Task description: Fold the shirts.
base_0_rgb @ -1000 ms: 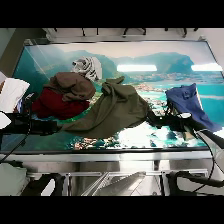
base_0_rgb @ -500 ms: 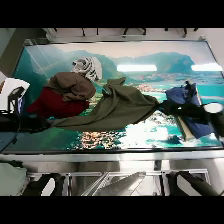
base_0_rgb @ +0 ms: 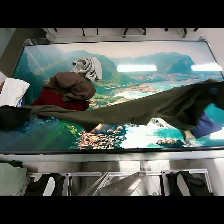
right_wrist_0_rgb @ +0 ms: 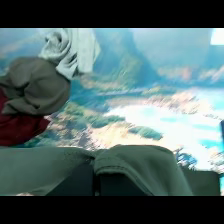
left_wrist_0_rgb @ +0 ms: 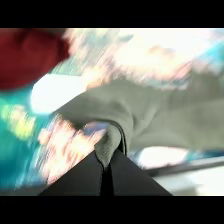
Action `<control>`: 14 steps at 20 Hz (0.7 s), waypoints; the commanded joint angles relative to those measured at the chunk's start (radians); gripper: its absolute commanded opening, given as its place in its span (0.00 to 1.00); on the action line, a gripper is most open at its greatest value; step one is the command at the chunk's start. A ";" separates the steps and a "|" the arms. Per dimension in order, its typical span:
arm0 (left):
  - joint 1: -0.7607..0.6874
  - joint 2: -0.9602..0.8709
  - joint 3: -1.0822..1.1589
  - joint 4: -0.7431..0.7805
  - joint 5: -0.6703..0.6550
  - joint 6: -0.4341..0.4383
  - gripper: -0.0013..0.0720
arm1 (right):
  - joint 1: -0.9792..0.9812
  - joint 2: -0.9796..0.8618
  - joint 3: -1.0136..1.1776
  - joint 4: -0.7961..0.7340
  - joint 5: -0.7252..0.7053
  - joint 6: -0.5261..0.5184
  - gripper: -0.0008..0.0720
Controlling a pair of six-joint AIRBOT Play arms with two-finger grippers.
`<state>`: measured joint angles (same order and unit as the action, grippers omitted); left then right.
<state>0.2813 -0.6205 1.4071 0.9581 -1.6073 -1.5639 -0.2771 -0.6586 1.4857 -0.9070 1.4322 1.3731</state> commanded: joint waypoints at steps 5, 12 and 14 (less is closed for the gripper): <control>0.004 -0.182 0.803 0.090 -0.241 -0.152 0.04 | -0.003 -0.105 0.604 -0.208 0.122 0.077 0.05; 0.002 -0.319 0.376 0.088 -0.115 -0.033 0.04 | -0.001 -0.275 0.408 -0.202 0.114 0.155 0.05; -0.036 -0.340 0.128 0.090 0.057 0.032 0.04 | -0.001 -0.345 0.265 -0.174 0.070 0.176 0.05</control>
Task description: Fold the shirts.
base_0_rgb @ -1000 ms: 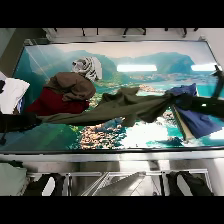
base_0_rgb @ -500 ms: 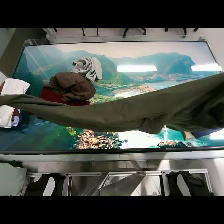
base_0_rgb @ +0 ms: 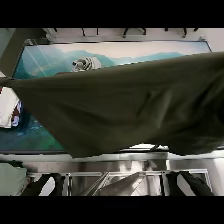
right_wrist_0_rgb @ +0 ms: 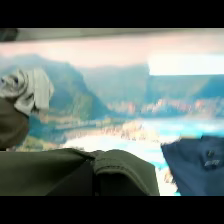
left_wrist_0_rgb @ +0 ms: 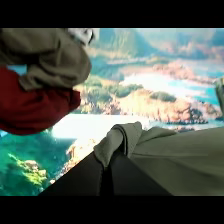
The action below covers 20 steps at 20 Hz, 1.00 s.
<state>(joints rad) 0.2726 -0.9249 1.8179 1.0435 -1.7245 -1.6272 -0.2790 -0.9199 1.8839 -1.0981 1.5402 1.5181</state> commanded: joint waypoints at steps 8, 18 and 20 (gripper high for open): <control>-0.251 -0.470 -0.486 0.065 0.487 0.190 0.04 | 0.180 -0.486 -0.493 0.124 -0.491 -0.226 0.05; -0.334 -0.629 -0.291 0.239 0.430 0.150 0.04 | 0.193 -0.591 -0.494 0.162 -0.745 -0.232 0.06; -0.328 -0.629 -0.314 0.288 0.424 0.145 0.04 | 0.191 -0.591 -0.493 0.132 -0.758 -0.232 0.06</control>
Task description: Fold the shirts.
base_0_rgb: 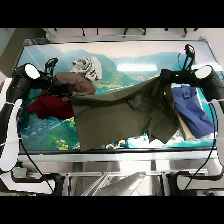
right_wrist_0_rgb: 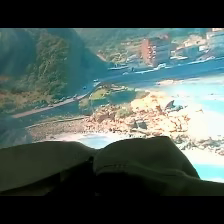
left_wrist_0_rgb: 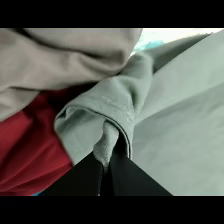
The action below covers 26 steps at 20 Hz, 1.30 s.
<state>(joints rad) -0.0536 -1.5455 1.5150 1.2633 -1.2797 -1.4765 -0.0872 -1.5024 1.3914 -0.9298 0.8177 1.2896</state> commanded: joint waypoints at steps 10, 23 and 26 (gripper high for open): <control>0.153 0.301 -0.284 0.010 -0.205 -0.041 0.96 | -0.138 0.146 0.041 -0.031 0.374 0.053 0.98; 0.169 0.366 -1.020 -0.430 0.113 0.275 0.88 | -0.073 0.288 0.040 0.149 0.482 0.064 0.98; 0.169 0.259 -0.973 -0.480 0.103 0.311 0.88 | -0.061 0.304 0.040 0.148 0.482 0.066 0.98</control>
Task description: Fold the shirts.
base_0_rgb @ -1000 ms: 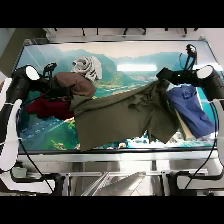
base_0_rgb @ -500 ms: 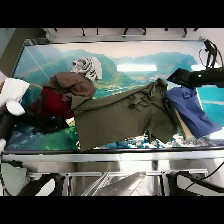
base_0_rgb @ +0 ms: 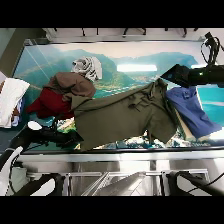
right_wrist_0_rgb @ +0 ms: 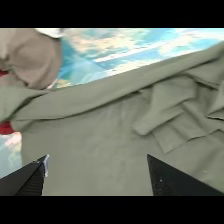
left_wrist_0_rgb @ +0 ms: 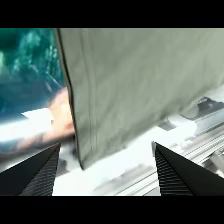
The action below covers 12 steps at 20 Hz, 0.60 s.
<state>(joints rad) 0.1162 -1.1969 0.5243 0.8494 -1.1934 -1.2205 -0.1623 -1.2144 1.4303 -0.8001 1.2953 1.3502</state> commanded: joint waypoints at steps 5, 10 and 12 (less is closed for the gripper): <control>-0.053 -0.167 0.026 -0.184 0.050 0.106 0.88 | 0.014 0.019 0.001 0.018 0.004 0.011 0.98; -0.118 -0.139 0.026 -0.188 0.093 0.113 0.04 | 0.014 0.019 0.001 0.015 0.005 0.011 0.98; -0.082 -0.061 0.048 -0.114 0.022 0.087 0.04 | 0.014 0.019 0.001 -0.001 0.012 0.006 0.98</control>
<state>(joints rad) 0.0227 -1.3186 0.5549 0.6888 -1.1233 -1.1172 -0.1486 -1.1957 1.4307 -0.7853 1.2999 1.3605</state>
